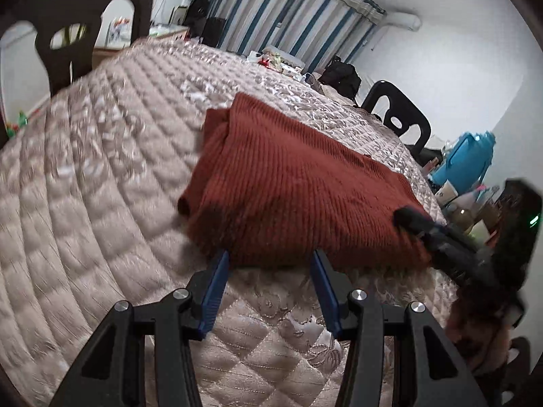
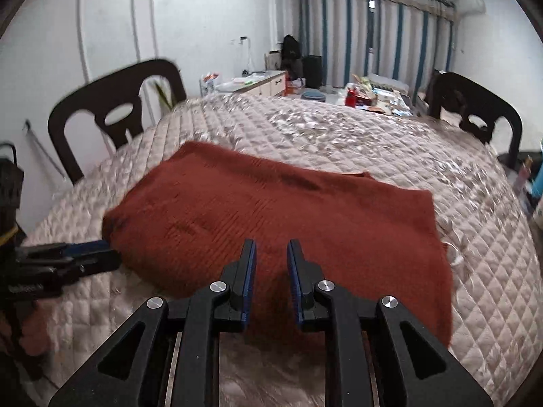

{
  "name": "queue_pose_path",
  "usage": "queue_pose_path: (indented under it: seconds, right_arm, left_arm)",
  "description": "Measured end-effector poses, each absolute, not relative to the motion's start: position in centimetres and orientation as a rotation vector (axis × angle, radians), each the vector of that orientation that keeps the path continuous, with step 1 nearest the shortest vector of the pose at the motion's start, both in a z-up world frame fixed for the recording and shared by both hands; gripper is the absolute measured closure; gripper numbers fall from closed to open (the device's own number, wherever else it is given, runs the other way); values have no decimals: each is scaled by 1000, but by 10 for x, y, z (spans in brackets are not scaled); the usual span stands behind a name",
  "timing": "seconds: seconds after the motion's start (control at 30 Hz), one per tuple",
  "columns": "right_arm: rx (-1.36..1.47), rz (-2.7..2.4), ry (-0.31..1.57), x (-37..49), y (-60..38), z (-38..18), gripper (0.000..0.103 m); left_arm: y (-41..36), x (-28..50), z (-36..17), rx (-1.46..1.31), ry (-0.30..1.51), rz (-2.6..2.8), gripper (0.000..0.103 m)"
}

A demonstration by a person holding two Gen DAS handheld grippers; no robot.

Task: Fold small clothes

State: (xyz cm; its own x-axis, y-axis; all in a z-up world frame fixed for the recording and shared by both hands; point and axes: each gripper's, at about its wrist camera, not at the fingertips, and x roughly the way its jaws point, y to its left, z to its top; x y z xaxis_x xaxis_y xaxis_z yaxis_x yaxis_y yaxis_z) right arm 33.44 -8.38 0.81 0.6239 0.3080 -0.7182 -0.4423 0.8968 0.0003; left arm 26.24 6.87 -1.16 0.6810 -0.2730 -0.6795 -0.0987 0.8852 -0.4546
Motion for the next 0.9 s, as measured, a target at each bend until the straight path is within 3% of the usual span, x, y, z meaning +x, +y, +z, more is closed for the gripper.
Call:
queue_pose_path:
  seconds: [0.07,0.67,0.77,0.8,0.9]
  right_arm:
    - [-216,422,850,338,-78,-8,84]
    - [-173,442,832,337,-85,-9,84]
    - [-172,442,832,338,-85,-9,84]
    - [-169,444,833,338,-85,-9,84]
    - [-165,446,834,338,-84,-8,84]
  left_arm:
    - [70,262,-12,-516,815,-107,45]
    - [85,256,-23,-786,723,-64,33]
    - [87,270,-22,-797,718,-40,37]
    - [88,273,-22,-807,719,-39,48]
    - [93,282,-29,-842,744,-23,67]
